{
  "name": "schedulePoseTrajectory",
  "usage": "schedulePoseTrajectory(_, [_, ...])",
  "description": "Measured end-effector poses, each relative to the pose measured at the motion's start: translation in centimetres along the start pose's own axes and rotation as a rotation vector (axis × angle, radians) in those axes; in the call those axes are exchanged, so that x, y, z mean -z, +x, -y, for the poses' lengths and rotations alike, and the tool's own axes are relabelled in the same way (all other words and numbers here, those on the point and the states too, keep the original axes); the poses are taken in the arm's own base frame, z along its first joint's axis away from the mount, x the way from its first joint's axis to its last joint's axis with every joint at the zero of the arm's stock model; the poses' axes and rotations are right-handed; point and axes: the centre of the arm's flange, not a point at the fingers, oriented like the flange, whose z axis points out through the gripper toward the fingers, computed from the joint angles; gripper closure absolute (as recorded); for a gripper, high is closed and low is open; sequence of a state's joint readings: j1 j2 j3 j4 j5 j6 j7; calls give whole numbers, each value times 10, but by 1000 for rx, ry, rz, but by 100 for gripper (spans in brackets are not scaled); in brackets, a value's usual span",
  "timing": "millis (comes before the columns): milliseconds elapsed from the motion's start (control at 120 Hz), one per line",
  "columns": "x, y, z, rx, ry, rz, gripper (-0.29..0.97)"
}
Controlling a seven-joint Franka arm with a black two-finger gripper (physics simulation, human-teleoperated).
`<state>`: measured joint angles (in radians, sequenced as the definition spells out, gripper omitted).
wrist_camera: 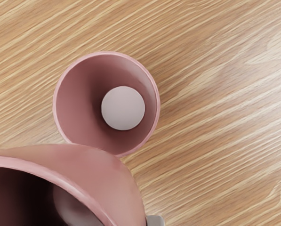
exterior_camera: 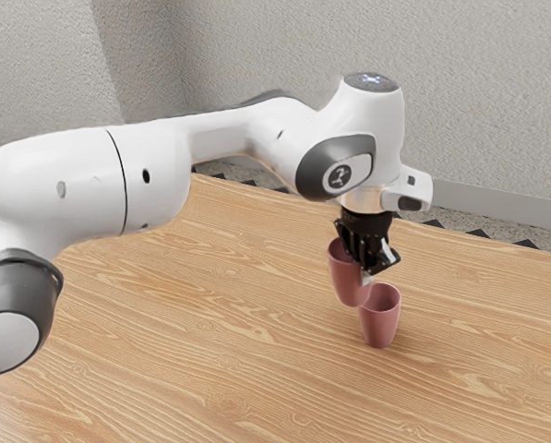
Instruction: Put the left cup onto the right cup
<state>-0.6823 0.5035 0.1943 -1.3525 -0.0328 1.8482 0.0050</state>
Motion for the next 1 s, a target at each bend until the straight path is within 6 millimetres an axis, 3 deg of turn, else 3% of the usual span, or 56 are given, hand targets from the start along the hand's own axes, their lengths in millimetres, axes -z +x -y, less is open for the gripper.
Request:
schedulePoseTrajectory(325, [2, 12, -14, -11, 9, 1, 78])
schedulePoseTrajectory(1000, [-4, 24, -5, 15, 28, 4, 78])
